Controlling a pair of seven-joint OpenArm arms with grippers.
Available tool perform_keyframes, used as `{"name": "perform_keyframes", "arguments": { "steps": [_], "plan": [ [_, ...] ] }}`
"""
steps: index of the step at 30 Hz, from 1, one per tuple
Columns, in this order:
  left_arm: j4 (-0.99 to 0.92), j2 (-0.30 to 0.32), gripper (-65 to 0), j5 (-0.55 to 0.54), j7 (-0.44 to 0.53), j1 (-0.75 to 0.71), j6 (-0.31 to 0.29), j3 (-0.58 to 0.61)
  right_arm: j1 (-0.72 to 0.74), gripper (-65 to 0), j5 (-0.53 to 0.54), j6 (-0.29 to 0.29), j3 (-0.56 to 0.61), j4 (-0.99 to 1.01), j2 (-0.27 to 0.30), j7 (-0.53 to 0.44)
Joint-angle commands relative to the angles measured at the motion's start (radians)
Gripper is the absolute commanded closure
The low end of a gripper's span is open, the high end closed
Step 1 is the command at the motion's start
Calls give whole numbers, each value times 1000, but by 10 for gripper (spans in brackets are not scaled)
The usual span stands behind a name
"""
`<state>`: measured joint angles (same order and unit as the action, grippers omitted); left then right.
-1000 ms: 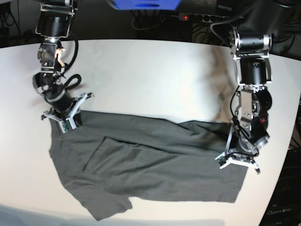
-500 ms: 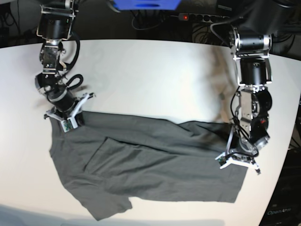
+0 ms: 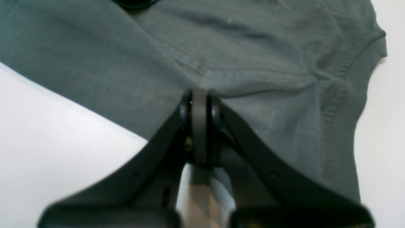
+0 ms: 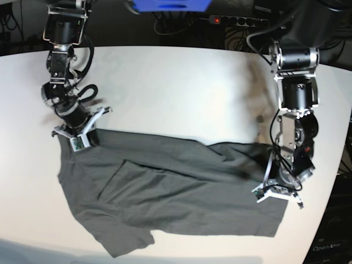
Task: Fold the T-shirt properly
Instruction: 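Pull the gray shirt by its folded edge toward the arm bases with both grippers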
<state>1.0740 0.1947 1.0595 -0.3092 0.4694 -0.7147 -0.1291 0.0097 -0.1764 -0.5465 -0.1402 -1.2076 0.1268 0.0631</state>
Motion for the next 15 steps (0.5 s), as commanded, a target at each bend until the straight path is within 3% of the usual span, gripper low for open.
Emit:
{"name": "perform_keyframes", "arguments": {
  "steps": [1, 15],
  "plan": [
    [19, 5, -26, 5, 3, 47, 17, 15, 3, -4, -4, 1, 1, -5, 7, 8],
    [-2, 19, -26, 43, 2, 113, 17, 118, -10, -4, -4, 1, 1, -5, 4, 8]
  ]
}}
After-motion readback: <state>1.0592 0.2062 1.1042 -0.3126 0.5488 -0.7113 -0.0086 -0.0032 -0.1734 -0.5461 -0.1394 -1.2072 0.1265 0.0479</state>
